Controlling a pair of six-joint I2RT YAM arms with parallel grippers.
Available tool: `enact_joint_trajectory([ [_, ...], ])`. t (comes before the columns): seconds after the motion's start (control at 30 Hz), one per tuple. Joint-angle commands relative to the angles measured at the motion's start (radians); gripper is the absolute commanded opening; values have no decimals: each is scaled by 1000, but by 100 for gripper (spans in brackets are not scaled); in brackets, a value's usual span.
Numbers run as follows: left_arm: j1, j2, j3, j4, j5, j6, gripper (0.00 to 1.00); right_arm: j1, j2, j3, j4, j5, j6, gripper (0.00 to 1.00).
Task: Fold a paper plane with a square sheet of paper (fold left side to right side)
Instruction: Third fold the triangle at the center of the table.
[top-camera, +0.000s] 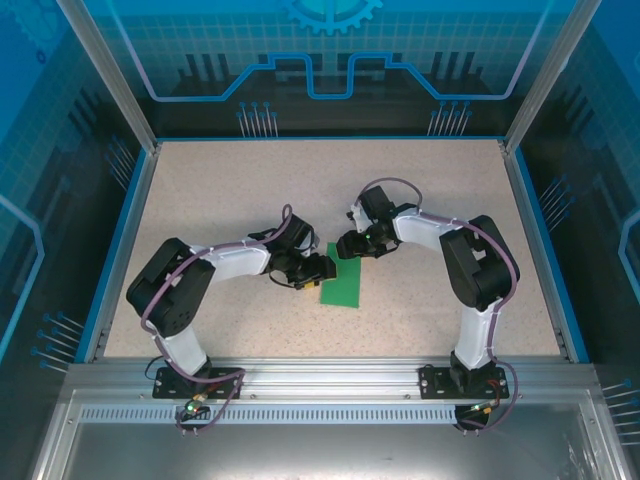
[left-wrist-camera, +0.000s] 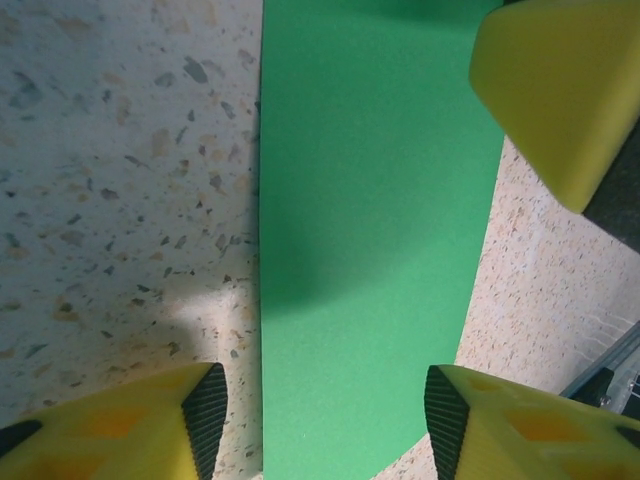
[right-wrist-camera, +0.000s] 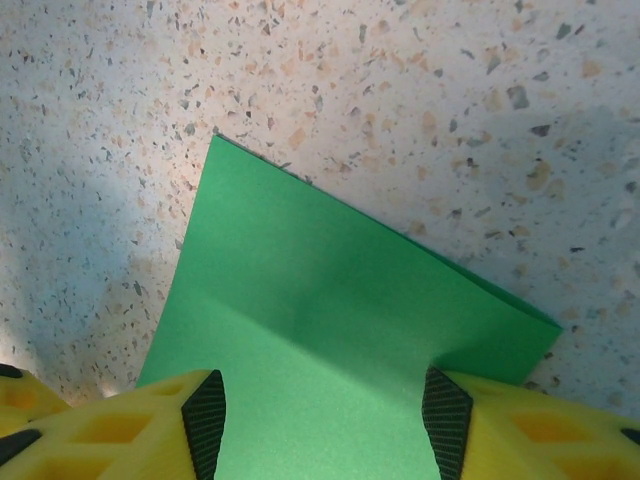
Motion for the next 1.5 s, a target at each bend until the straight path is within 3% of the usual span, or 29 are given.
enact_joint_trajectory([
  [0.0, 4, 22, -20, 27, 52, -20, 55, 10, 40, 2, -36, 21, -17, 59],
  [0.4, -3, 35, -22, 29, 59, -20, 46, 10, 36, 2, -29, 9, -17, 59],
  [0.87, -16, 17, -36, 16, 51, -30, 6, 7, 0, 3, -9, 14, -43, 64],
  [1.1, -40, 7, -46, 53, 52, -88, 0, 5, -199, -120, 88, 83, -86, 82],
  [1.27, -42, -9, -56, 81, 64, -135, 0, 26, -412, -299, 173, 100, -128, 85],
  [1.47, -42, -24, -56, 82, 85, -158, 0, 123, -658, -547, 249, 164, -150, 86],
])
